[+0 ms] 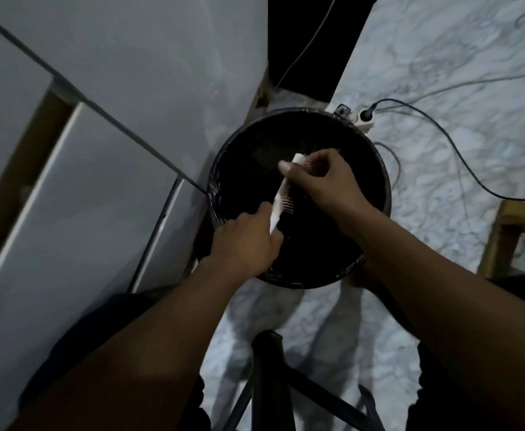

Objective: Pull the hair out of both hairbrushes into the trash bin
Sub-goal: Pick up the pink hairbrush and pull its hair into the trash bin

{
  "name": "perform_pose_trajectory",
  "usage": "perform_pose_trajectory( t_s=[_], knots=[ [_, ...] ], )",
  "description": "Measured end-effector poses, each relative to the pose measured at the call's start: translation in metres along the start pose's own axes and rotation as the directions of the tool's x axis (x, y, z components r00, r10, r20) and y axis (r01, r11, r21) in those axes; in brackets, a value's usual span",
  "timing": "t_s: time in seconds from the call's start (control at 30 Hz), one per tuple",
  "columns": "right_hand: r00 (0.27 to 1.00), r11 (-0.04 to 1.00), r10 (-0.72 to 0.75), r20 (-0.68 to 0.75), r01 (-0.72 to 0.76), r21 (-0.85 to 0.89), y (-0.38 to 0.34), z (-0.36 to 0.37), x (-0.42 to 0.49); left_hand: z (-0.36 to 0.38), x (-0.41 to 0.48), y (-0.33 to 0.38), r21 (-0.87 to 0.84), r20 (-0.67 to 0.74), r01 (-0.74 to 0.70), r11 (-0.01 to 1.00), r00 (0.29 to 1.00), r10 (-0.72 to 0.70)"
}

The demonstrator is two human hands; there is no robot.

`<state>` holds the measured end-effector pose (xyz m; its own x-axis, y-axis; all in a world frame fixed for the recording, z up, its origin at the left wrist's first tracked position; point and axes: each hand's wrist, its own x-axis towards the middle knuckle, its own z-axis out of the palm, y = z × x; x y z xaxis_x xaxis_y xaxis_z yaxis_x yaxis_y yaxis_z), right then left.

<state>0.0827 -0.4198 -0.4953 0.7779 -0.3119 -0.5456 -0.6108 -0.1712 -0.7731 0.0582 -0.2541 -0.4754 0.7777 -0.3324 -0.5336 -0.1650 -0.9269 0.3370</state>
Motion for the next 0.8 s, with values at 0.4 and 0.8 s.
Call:
perform_pose_trajectory(
  t_s=[0.4,0.8],
  knots=[
    [0.971,0.882,0.232,-0.062,-0.182,0.435,0.007,0.002,0.034,0.004,0.04,-0.002,-0.189,0.038,0.026,0.982,0.999,-0.02],
    [0.996,0.976,-0.077,0.045,0.066,0.21,0.002,-0.015,0.026,0.006,0.048,-0.001,-0.295,0.066,-0.007,0.956,0.997,0.028]
  ],
)
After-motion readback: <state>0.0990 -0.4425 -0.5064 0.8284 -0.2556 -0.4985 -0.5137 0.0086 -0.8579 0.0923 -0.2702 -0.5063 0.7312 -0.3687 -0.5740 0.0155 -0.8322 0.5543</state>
